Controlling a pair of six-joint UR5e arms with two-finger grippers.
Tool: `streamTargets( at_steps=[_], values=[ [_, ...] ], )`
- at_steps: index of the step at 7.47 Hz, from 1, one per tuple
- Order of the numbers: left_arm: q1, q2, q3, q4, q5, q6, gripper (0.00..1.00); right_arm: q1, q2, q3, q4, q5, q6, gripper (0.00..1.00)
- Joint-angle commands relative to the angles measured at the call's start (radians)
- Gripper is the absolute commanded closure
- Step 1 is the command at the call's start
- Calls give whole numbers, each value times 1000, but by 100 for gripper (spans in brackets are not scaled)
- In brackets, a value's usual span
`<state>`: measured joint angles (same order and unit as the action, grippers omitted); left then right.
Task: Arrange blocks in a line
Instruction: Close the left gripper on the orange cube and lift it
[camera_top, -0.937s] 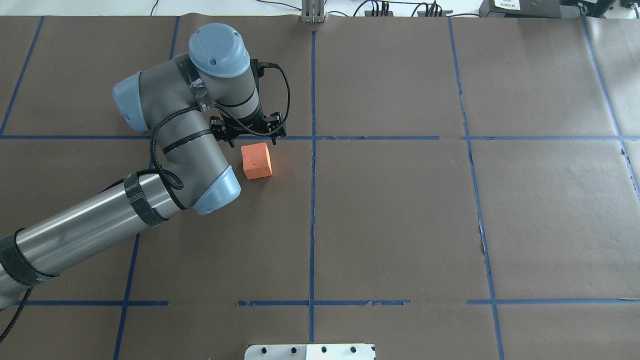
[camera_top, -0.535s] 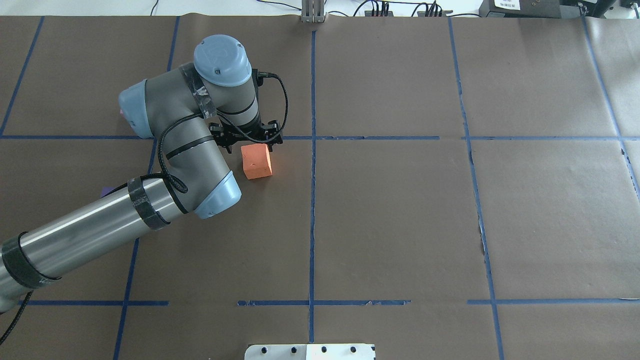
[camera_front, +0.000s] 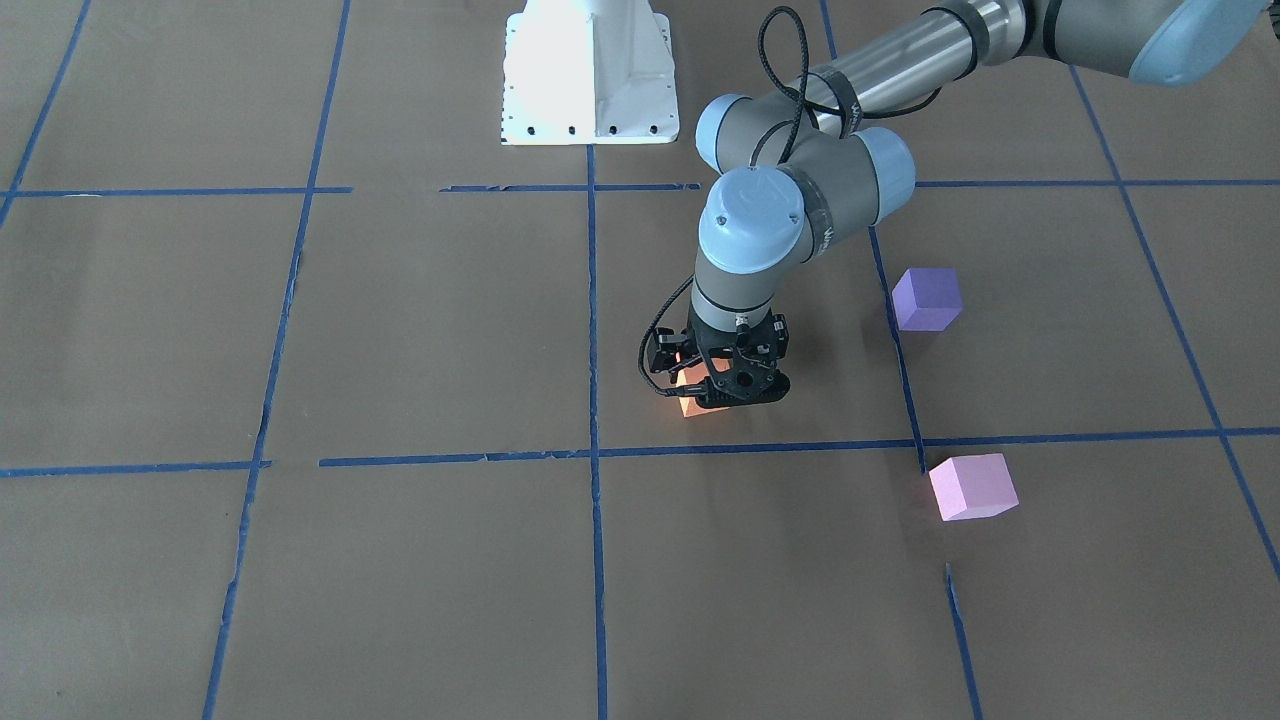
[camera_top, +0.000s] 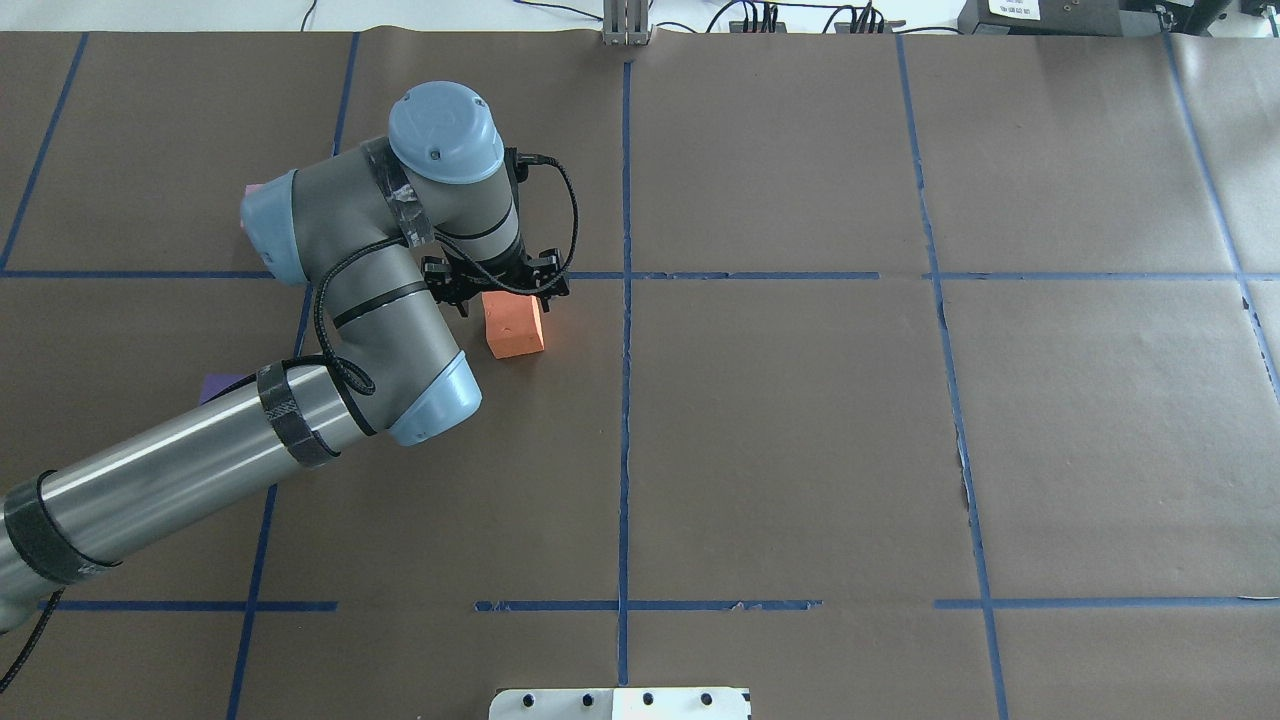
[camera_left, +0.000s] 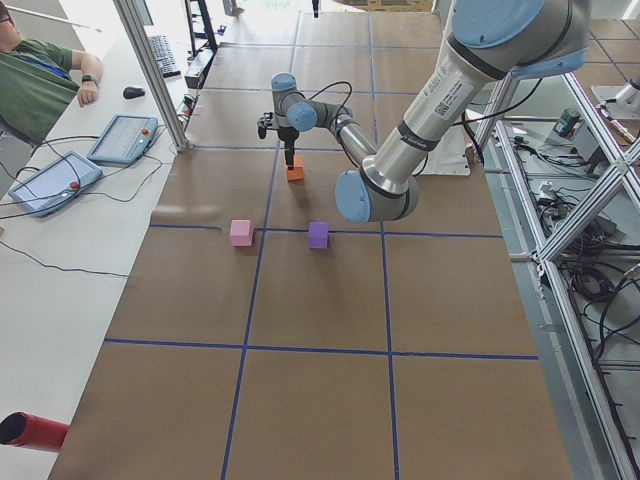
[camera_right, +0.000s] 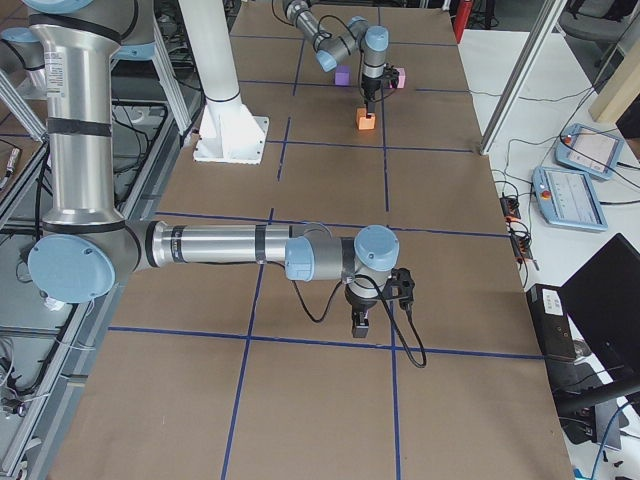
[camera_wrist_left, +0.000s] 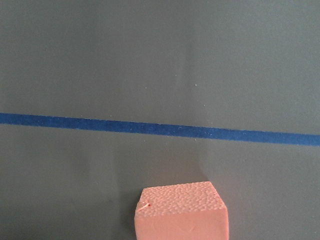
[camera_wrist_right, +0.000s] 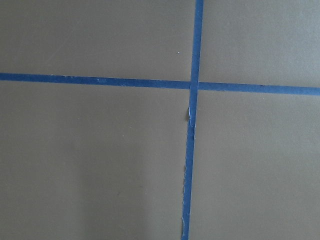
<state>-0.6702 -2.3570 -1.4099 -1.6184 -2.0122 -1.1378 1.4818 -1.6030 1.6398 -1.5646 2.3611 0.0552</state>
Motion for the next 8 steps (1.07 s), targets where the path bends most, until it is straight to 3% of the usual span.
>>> streamTargets(
  at_steps=[1, 6, 7, 8],
  values=[
    [11, 4, 29, -50, 1, -26, 0, 0, 1, 0, 0, 0, 0, 0],
    [32, 10, 43, -78, 7, -51, 4, -1, 0, 0, 0, 1, 0, 0],
    [31, 10, 43, -78, 9, -69, 32, 0, 1, 0, 0, 1, 0, 0],
    [32, 10, 42, -78, 9, -71, 69, 0, 0, 0, 0, 0, 0, 0]
  ],
)
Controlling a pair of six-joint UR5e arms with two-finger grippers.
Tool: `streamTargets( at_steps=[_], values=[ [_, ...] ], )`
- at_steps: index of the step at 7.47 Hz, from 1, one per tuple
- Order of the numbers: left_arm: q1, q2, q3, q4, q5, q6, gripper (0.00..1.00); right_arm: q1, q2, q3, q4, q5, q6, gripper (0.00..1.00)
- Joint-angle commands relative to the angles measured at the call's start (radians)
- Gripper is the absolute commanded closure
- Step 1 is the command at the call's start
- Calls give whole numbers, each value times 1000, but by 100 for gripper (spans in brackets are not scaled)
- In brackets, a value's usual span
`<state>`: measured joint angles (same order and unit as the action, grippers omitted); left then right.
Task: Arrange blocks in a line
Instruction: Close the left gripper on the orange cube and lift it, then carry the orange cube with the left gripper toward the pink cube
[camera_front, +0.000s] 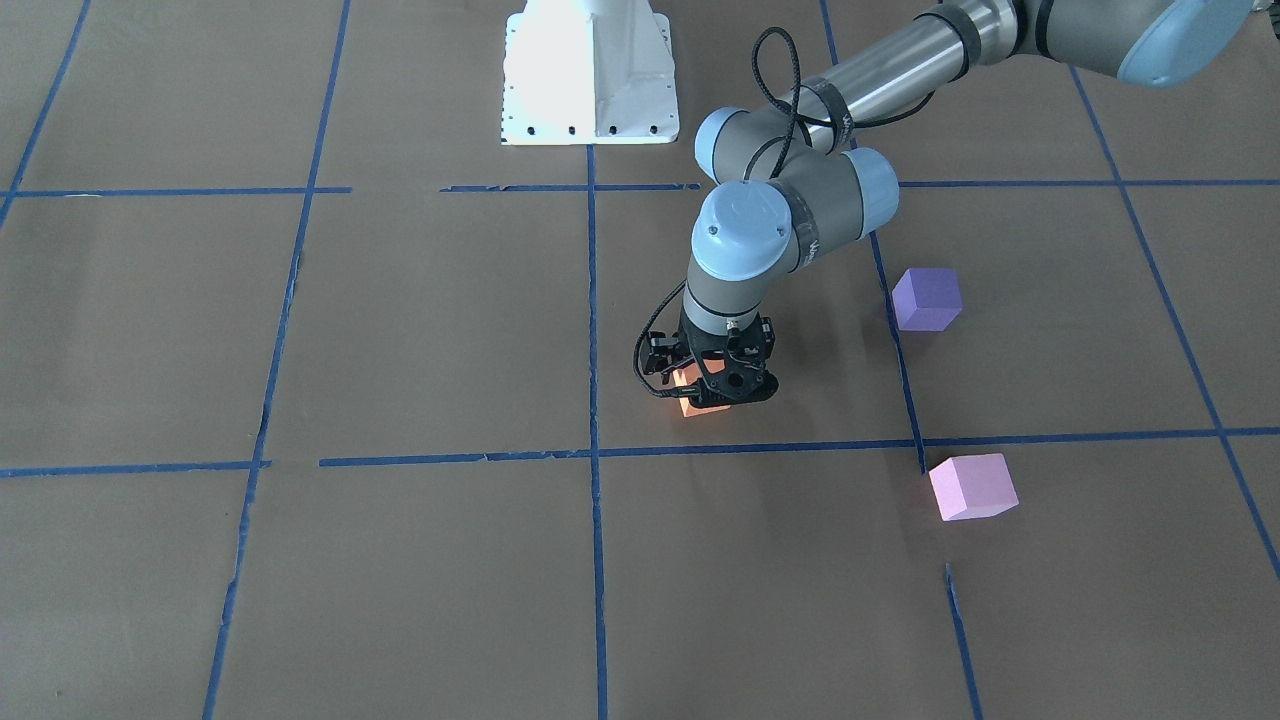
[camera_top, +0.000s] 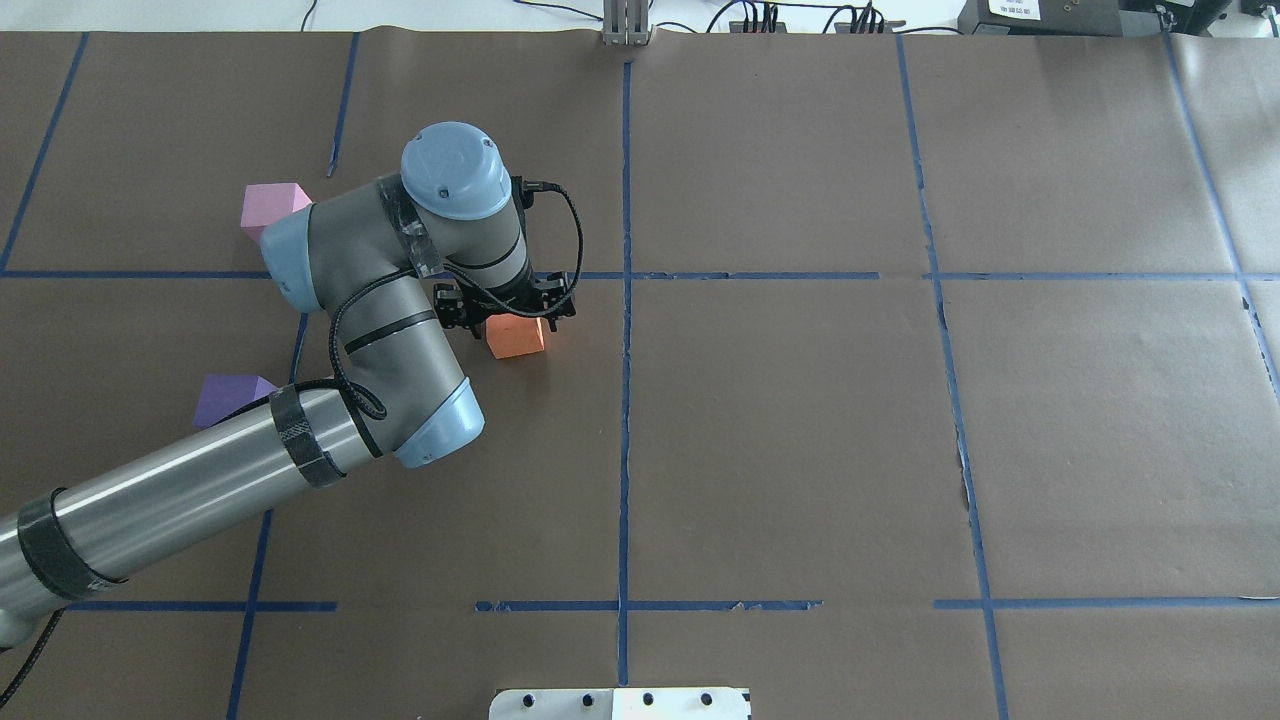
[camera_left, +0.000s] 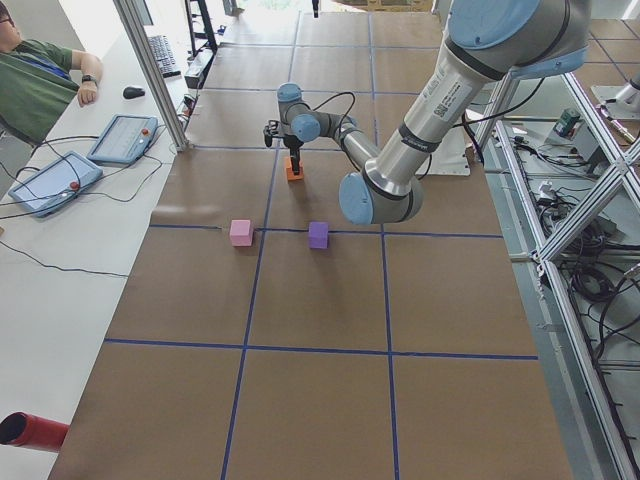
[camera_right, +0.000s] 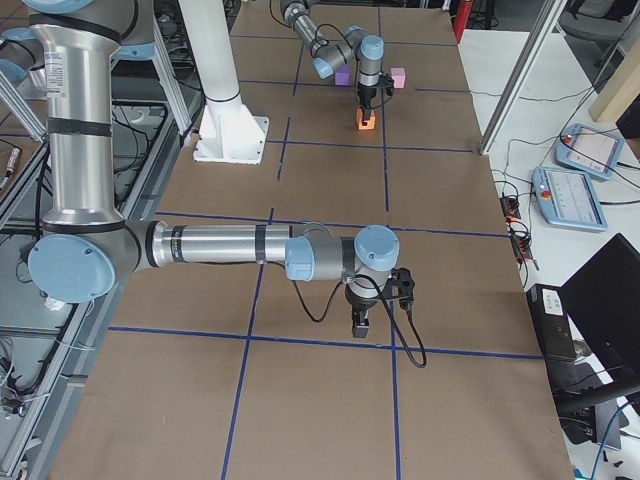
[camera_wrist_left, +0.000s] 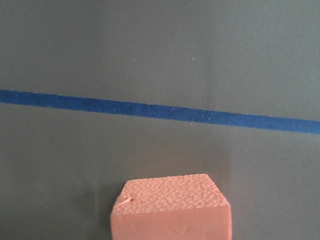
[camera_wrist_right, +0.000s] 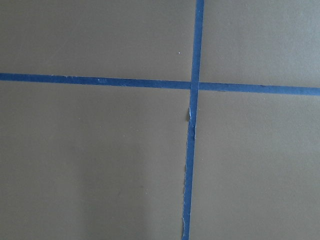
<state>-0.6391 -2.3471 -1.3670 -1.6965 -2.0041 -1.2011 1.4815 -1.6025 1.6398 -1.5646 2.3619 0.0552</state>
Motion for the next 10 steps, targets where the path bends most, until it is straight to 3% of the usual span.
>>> streamTargets(
  at_steps=[1, 2, 4, 6, 8, 10],
  values=[
    [-2, 0, -6, 1, 2, -8, 91, 0, 0, 0, 0, -1, 0, 0],
    [-16, 0, -26, 9, 1, -5, 100, 0, 0, 0, 0, -1, 0, 0],
    [-34, 12, -171, 117, -1, 0, 100, 0, 1, 0, 0, 0, 0, 0],
    [-34, 121, -347, 146, -2, 3, 100, 0, 0, 0, 0, -1, 0, 0],
    [-45, 156, -354, 146, 2, 99, 100, -1, 0, 0, 0, -1, 0, 0],
    [-144, 199, -351, 146, -1, 248, 100, 0, 0, 0, 0, 0, 0, 0]
  ],
)
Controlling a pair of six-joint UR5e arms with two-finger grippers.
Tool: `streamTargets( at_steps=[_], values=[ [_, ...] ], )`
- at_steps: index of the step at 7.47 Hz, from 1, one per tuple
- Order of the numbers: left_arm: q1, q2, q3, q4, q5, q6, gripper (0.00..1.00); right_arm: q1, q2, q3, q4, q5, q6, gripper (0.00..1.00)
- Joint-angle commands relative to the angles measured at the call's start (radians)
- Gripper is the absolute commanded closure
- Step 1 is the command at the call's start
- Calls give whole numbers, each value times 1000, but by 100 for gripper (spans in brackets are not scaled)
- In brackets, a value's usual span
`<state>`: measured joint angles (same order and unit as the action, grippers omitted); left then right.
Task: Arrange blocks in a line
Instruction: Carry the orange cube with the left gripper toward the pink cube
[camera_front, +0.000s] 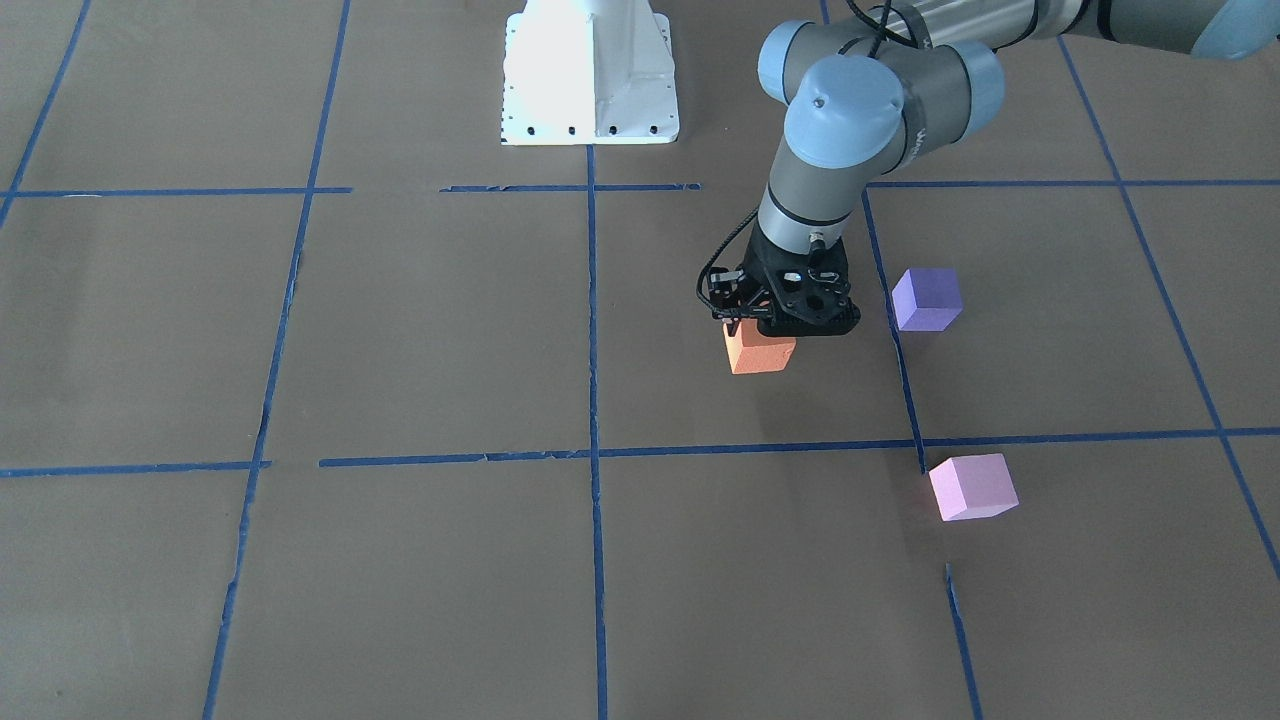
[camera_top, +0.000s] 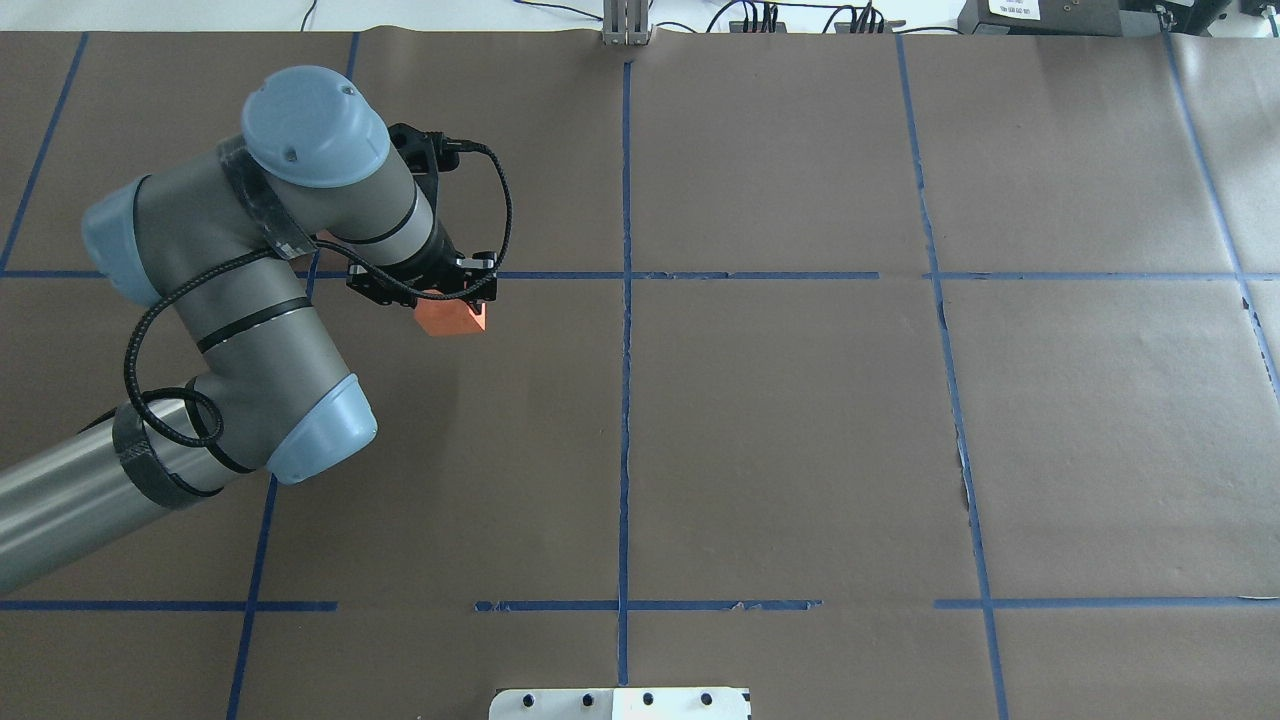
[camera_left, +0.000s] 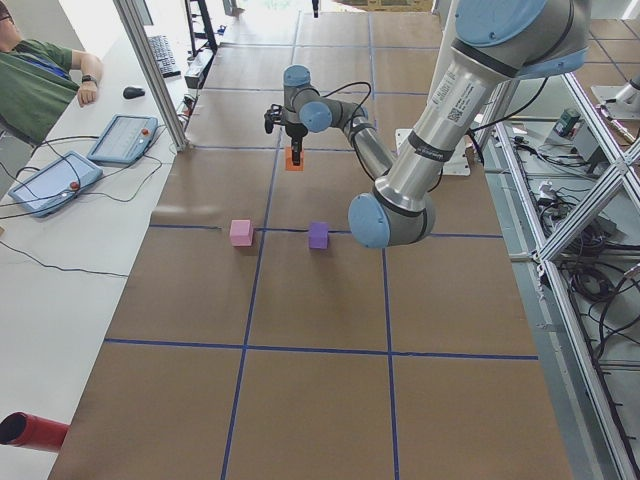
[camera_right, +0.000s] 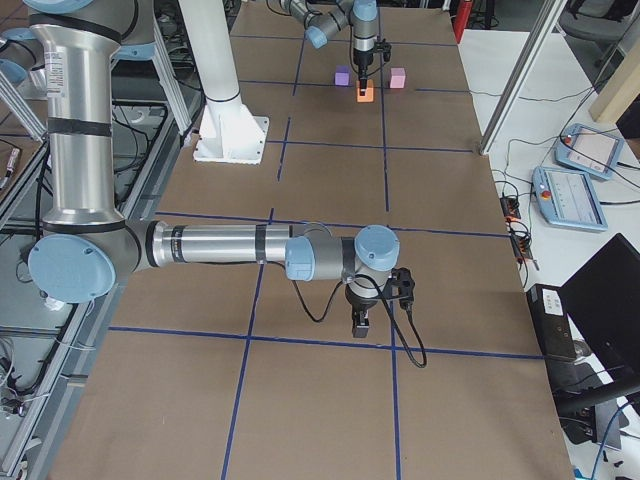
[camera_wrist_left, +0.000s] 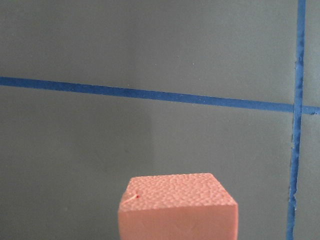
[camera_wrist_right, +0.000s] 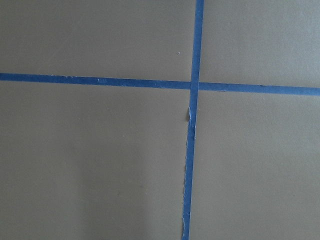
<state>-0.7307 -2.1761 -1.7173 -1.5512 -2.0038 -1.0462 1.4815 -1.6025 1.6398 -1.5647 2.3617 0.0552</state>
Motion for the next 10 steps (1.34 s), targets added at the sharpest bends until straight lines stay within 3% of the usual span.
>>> streamTargets(
  at_steps=[1, 5, 7, 10],
  values=[
    [-93, 60, -1, -3, -6, 171, 100, 0, -1, 0, 0, 1, 0, 0],
    [-179, 205, -2, -41, -13, 298, 100, -1, -1, 0, 0, -1, 0, 0],
    [-188, 228, 1, -40, -102, 279, 100, 0, -1, -1, 0, -1, 0, 0],
    [-181, 249, 24, -44, -105, 276, 100, 0, 1, 0, 0, -1, 0, 0]
  ],
)
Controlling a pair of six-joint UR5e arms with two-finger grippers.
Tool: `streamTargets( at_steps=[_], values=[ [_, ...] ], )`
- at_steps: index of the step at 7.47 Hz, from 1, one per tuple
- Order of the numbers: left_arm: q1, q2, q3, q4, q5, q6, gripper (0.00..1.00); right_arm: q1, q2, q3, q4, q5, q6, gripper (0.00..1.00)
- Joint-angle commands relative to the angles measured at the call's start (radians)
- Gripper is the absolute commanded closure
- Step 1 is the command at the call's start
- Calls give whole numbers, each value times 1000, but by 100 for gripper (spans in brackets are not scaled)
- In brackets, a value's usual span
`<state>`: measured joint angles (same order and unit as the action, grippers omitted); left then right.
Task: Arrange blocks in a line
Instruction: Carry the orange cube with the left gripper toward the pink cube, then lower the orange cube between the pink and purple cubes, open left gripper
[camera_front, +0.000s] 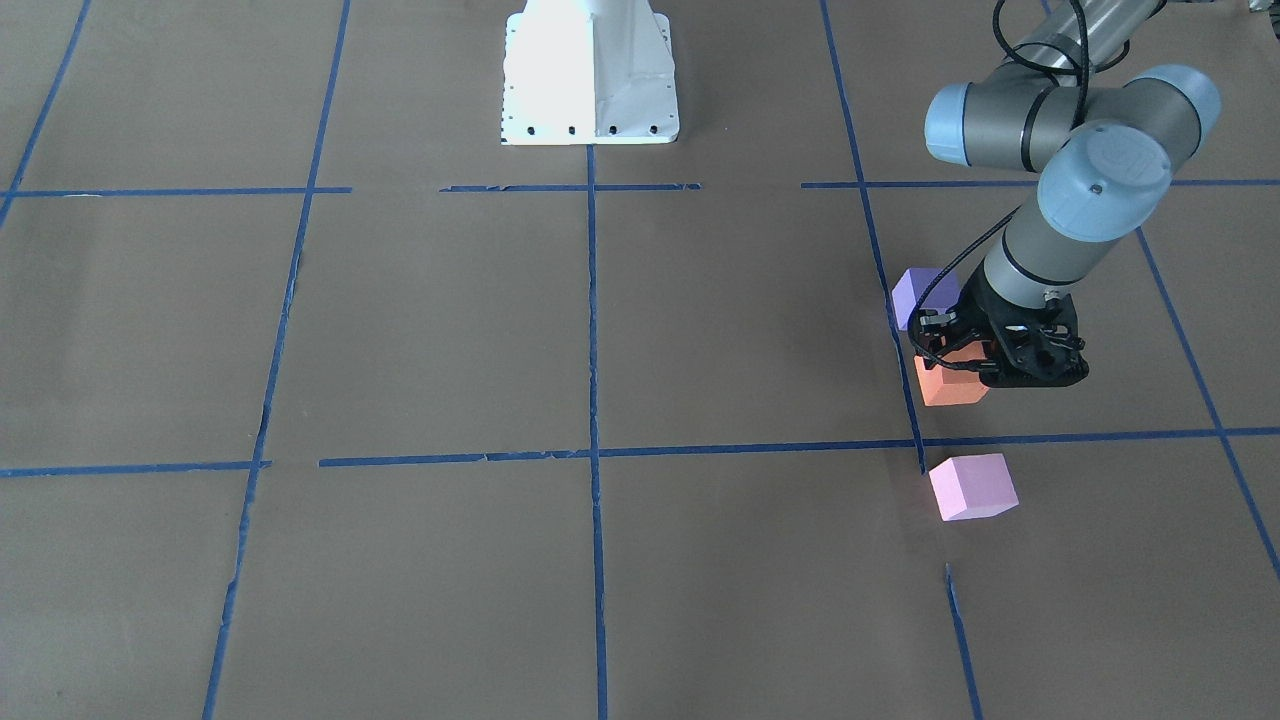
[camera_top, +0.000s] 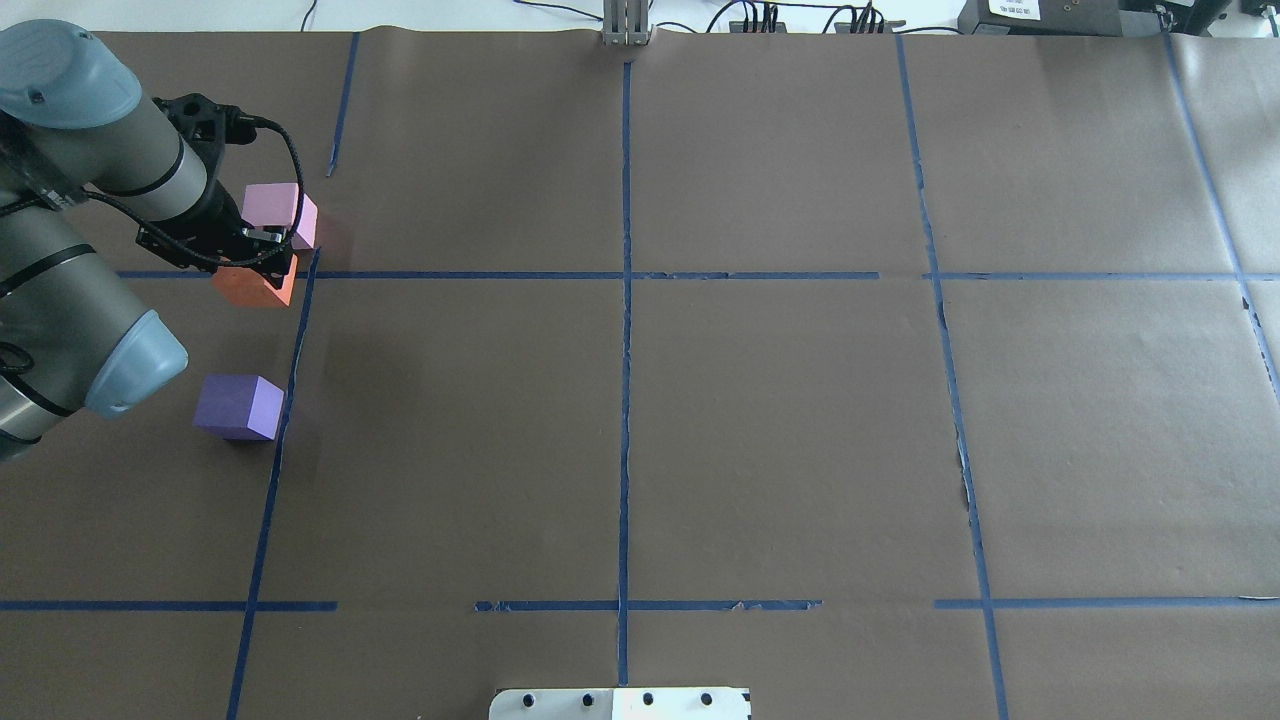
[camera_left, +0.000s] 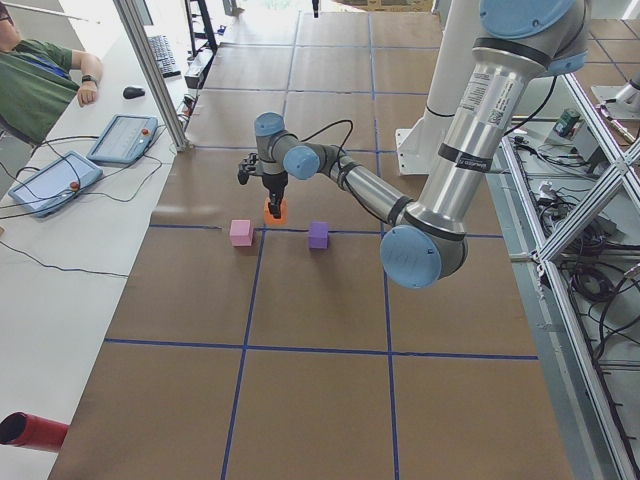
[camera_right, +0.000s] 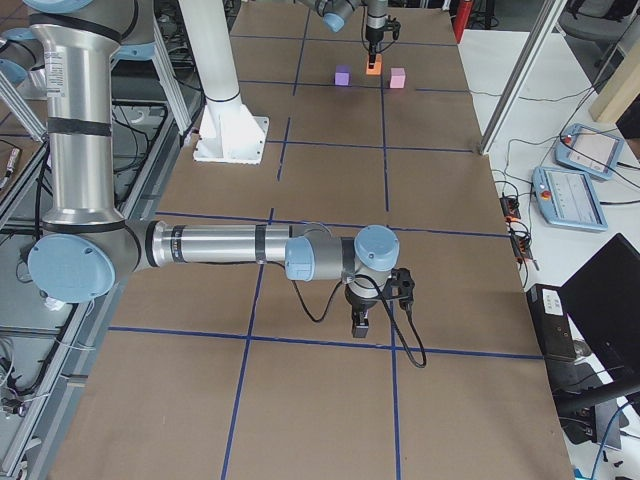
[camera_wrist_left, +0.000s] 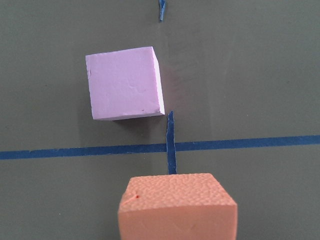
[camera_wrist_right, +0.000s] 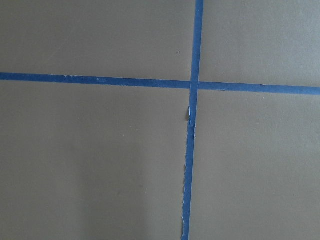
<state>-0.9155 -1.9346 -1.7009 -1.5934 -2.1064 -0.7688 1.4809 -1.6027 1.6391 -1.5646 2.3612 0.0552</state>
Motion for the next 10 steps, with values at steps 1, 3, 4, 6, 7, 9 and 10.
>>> streamTargets(
  at_steps=[1, 3, 4, 6, 7, 9, 10],
  values=[
    [7, 5, 33, -3, -1, 6, 100, -1, 0, 1, 0, 1, 0, 0],
    [9, 3, 84, -66, -1, 9, 100, 1, 0, 1, 0, 1, 0, 0],
    [9, 8, 104, -94, -1, 10, 100, 1, 0, 1, 0, 1, 0, 0],
    [9, 8, 127, -106, -3, 11, 100, 1, 1, 1, 0, 0, 0, 0],
    [7, 9, 127, -105, -3, 17, 100, 1, 0, -1, 0, 1, 0, 0],
    [9, 9, 129, -105, -29, 22, 100, 1, 0, -1, 0, 0, 0, 0],
    [9, 9, 129, -105, -29, 22, 100, 1, 0, -1, 0, 0, 0, 0]
  ],
)
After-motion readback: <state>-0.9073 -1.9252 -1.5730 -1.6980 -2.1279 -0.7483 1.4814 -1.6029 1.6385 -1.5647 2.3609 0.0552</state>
